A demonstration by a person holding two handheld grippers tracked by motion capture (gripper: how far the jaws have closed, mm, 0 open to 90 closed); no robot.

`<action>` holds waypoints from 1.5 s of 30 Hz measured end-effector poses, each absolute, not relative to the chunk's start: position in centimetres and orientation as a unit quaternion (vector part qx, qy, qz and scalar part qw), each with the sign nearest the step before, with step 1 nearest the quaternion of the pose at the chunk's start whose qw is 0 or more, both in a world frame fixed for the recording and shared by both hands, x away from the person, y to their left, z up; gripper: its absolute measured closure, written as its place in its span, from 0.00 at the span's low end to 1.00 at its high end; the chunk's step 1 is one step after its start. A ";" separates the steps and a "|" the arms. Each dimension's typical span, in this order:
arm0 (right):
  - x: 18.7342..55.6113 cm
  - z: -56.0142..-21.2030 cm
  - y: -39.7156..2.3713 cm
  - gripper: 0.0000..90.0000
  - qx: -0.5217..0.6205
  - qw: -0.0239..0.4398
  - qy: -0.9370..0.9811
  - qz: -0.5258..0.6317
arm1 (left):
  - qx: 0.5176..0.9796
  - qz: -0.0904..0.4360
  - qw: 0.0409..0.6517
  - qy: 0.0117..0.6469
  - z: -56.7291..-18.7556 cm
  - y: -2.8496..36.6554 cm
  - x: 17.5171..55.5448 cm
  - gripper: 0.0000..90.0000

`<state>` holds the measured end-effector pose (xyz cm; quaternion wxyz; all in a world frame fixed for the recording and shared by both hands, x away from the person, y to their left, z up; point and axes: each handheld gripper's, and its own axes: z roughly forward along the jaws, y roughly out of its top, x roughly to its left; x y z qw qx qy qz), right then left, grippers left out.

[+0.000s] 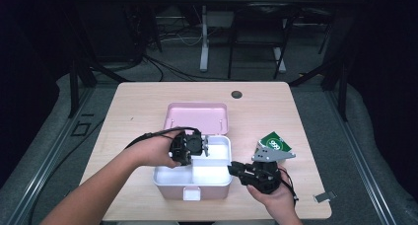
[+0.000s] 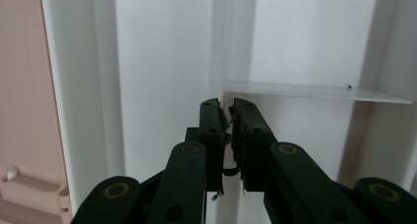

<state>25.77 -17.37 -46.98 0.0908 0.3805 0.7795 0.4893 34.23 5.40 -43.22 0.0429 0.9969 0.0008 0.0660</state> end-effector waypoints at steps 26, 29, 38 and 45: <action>27.0 -48.2 -19.2 0.84 0.416 0.092 0.767 0.480 | 0.997 0.062 0.035 -0.013 -43.6 5.1 34.6 0.97; 27.2 -48.4 -19.5 0.84 0.420 0.094 0.765 0.479 | 0.997 0.064 0.033 -0.014 -43.5 5.1 34.5 0.97; 27.7 -48.9 -20.0 0.84 0.432 0.096 0.760 0.475 | 0.997 0.064 0.041 -0.017 -43.2 5.4 34.4 0.98; 27.8 -49.3 -20.0 0.84 0.435 0.091 0.764 0.468 | 0.996 0.070 0.049 -0.014 -42.5 5.7 34.3 0.99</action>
